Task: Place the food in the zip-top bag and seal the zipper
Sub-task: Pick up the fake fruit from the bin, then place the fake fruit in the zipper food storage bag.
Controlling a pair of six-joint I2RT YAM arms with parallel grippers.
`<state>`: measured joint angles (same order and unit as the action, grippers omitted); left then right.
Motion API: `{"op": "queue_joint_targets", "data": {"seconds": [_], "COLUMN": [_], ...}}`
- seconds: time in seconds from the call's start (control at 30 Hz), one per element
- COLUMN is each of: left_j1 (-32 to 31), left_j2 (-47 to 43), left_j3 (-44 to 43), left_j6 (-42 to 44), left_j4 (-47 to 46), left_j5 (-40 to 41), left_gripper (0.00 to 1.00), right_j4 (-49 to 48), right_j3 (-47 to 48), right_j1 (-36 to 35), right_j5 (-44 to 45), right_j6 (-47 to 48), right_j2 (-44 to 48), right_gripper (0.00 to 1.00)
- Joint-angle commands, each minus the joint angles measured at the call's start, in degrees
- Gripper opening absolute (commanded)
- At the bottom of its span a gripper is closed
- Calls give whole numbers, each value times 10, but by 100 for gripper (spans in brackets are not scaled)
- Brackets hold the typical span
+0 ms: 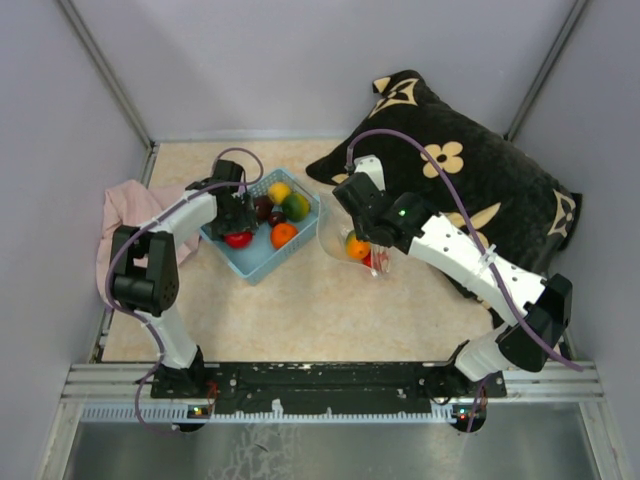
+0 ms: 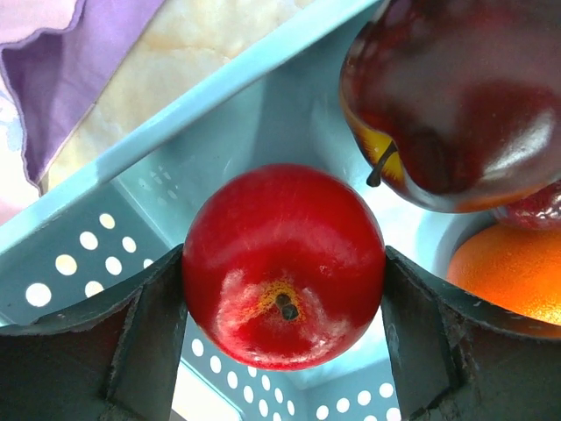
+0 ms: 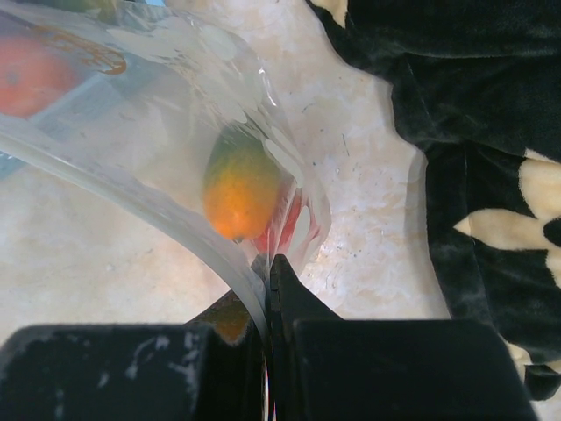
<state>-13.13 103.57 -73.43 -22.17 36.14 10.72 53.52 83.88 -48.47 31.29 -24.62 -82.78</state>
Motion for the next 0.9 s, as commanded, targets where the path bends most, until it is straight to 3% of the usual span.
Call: {"op": "queue_joint_targets", "data": {"seconds": [0.0,0.27,0.5,0.7,0.87], "left_j1": [2,2,2,0,-15], "left_j2": [-18,-101,-190,-276,-331], "left_j3": [-6,15,42,91,112], "left_j6": [-9,-21,-31,-65,-78], "left_j4": [6,-1,-24,-104,-160], "left_j5": [-28,-82,-155,-275,-330], "left_gripper": [75,60,57,55,54], "right_j4": [-22,-23,-24,-24,-26], "right_j3": [7,17,22,25,27], "right_j1": [3,3,2,1,-1], "right_j5": [2,-1,-7,-16,-22], "right_j6": [-1,6,8,8,9], "right_j2": [1,-5,-8,-11,-12], "right_gripper": [0,0,0,0,0]}}
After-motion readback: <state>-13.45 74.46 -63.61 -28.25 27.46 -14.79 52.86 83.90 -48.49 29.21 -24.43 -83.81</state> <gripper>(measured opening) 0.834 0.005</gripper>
